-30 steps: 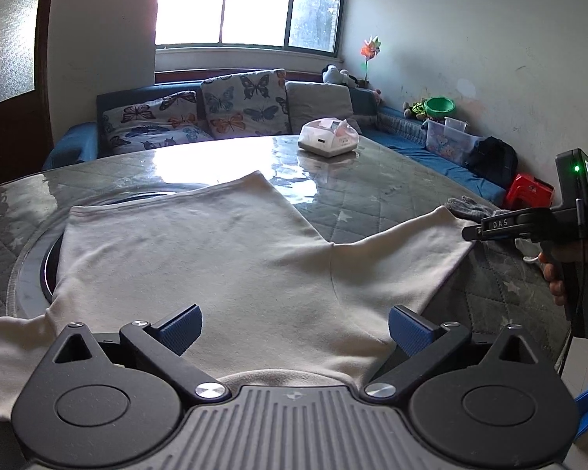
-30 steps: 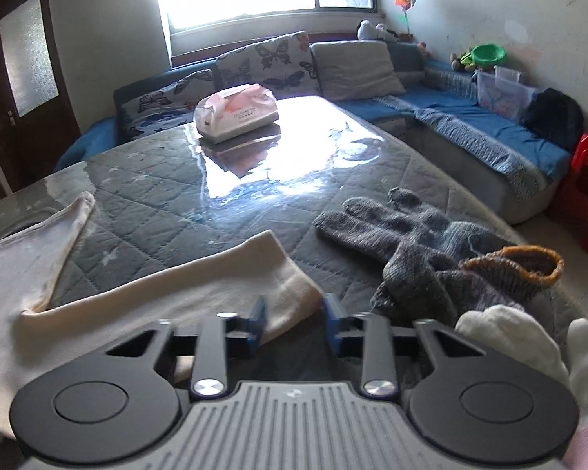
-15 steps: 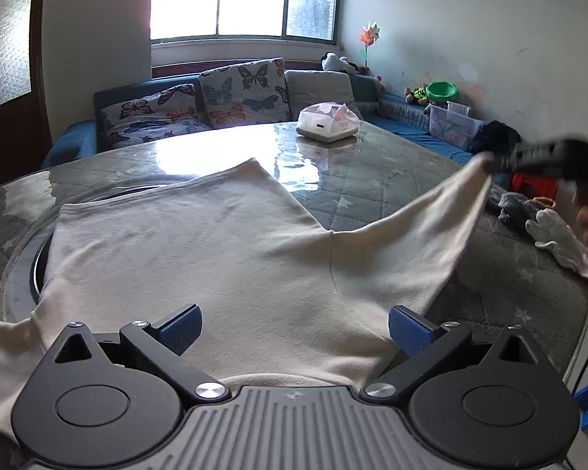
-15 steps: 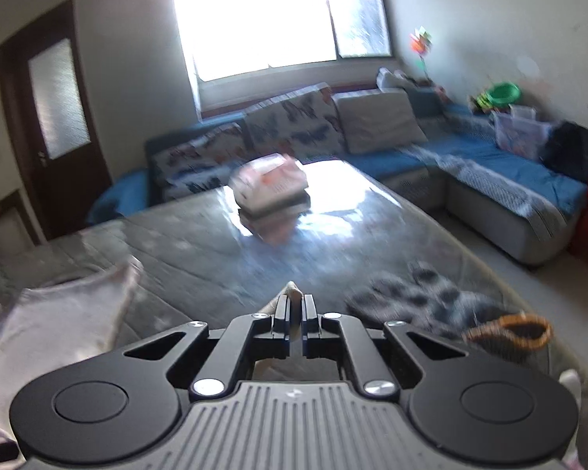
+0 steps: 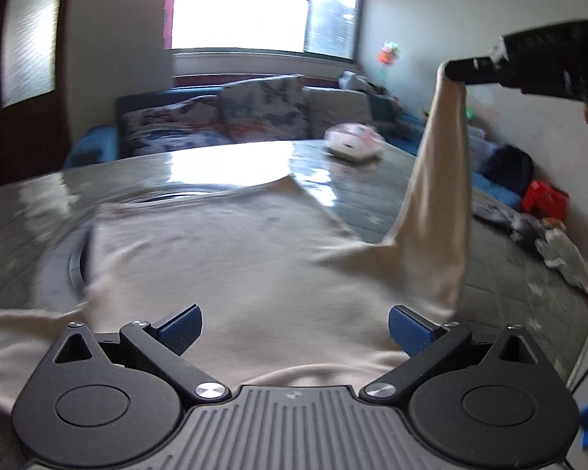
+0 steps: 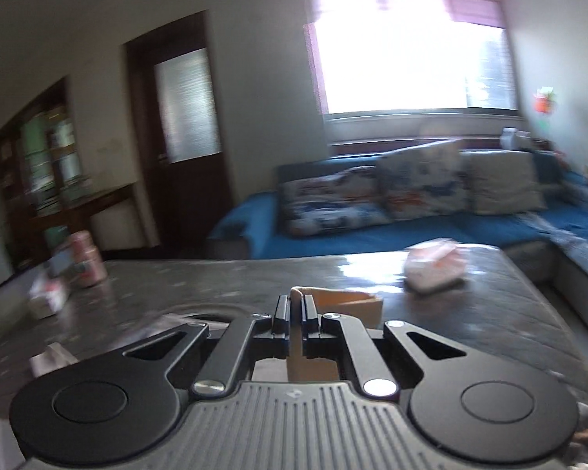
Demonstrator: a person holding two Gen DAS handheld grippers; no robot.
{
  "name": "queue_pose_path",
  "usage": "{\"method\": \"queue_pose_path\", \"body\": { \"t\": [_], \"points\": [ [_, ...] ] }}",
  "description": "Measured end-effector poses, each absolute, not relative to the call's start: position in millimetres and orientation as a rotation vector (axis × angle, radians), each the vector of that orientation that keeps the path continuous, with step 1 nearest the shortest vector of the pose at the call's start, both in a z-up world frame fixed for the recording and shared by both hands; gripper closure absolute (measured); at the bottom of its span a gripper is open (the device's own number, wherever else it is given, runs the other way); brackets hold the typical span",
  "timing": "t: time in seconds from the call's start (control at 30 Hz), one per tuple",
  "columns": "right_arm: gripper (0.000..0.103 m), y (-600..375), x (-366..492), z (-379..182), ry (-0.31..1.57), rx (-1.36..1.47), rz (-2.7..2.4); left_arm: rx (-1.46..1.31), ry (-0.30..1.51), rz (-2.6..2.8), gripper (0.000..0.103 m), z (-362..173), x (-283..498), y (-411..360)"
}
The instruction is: Fold clothes
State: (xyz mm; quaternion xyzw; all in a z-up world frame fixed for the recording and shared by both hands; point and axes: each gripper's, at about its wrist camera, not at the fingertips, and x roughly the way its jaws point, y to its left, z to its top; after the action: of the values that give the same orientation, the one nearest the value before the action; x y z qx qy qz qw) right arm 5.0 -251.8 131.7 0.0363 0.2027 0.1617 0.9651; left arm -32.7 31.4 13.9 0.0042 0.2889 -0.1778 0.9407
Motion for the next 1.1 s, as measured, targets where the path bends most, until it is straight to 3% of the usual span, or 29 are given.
{"method": "queue_pose_path", "body": {
  "t": [0.43,0.57,0.63,0.7,1.03,1.1],
  "points": [
    [0.098,-105,20,67,0.617,-0.041,0.649,-0.099,0.603,-0.189,0.000,5,-53,110],
    [0.093,-86,16,48,0.686,-0.069,0.722,-0.107,0.611,-0.176,0.000,3,-54,114],
    [0.091,-87,11,48,0.682,-0.084,0.739,-0.107,0.614,-0.175,0.000,2,-54,112],
    [0.081,-98,7,54,0.666,-0.083,0.734,-0.103,0.612,-0.180,0.000,3,-53,110],
    [0.080,-188,-6,39,0.760,-0.141,0.562,-0.083,0.574,-0.245,0.002,9,-39,86],
    [0.080,-201,-9,30,0.786,-0.131,0.540,-0.077,0.575,-0.258,0.010,8,-34,80]
  ]
}}
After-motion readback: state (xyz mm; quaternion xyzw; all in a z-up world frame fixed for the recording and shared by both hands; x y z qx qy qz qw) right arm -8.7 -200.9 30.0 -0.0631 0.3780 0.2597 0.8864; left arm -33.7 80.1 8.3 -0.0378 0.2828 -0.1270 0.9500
